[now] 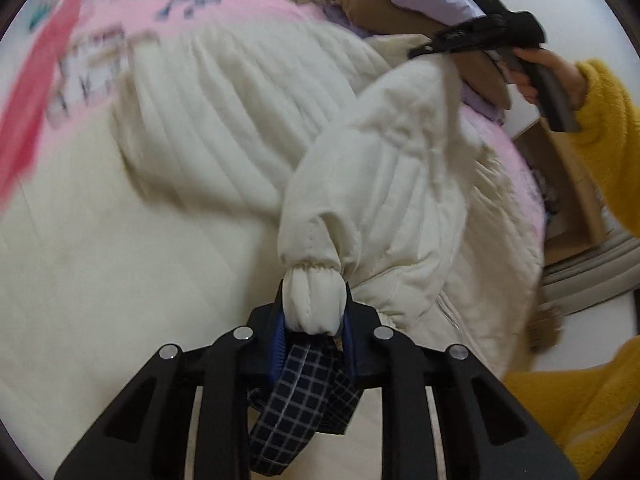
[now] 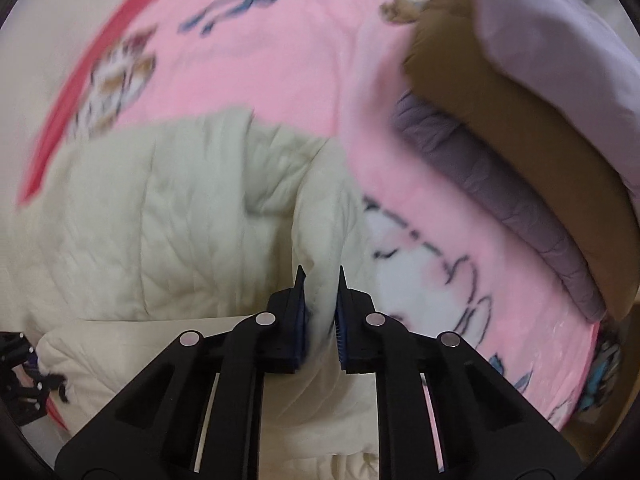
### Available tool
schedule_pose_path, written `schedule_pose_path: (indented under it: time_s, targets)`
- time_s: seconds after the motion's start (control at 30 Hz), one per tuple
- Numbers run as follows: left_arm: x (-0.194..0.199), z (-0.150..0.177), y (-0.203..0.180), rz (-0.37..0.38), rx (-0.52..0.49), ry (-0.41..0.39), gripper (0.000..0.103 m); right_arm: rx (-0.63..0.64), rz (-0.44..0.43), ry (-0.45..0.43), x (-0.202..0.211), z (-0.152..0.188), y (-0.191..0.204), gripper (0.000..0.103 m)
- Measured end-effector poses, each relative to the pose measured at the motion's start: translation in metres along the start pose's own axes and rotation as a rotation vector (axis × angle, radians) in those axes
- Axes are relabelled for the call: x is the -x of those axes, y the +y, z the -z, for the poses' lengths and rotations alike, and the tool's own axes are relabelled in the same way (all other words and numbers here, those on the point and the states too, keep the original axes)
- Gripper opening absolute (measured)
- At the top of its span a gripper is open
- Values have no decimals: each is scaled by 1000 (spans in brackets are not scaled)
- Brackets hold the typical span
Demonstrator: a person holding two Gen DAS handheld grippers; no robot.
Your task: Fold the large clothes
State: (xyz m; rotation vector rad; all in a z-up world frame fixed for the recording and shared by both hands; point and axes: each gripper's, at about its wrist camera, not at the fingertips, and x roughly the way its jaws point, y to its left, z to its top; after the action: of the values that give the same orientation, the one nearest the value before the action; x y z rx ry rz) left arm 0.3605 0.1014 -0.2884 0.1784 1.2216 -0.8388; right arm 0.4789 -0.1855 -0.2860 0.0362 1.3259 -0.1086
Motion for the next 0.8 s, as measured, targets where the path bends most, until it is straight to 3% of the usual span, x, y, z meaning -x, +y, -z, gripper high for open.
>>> schedule_pose_path:
  time_s: [0.07, 0.17, 0.3, 0.43, 0.57, 0.63, 0.7, 0.8]
  targets:
    - [15, -33, 9, -34, -46, -51, 22, -60, 15, -50, 13, -5, -16, 11]
    - [22, -73, 13, -82, -122, -61, 22, -153, 2, -54, 9, -11, -36, 9]
    - [-2, -117, 25, -101, -188, 46, 22, -221, 16, -14, -24, -29, -49, 9]
    - [-41, -126, 32, -73, -161, 137, 22, -198, 103, 12, -57, -42, -51, 9]
    - [-68, -119, 32, -64, -84, 138, 24, -118, 177, 20, -77, -39, -48, 11]
    - [-69, -115, 35, -60, -48, 103, 24, -108, 163, -56, -61, -30, -50, 17]
    - [-66, -111, 40, -38, -17, 78, 24, -110, 135, -155, -36, -11, -56, 53]
    - [-64, -108, 46, -22, -7, 65, 24, -3, 59, -290, 2, 37, -61, 56]
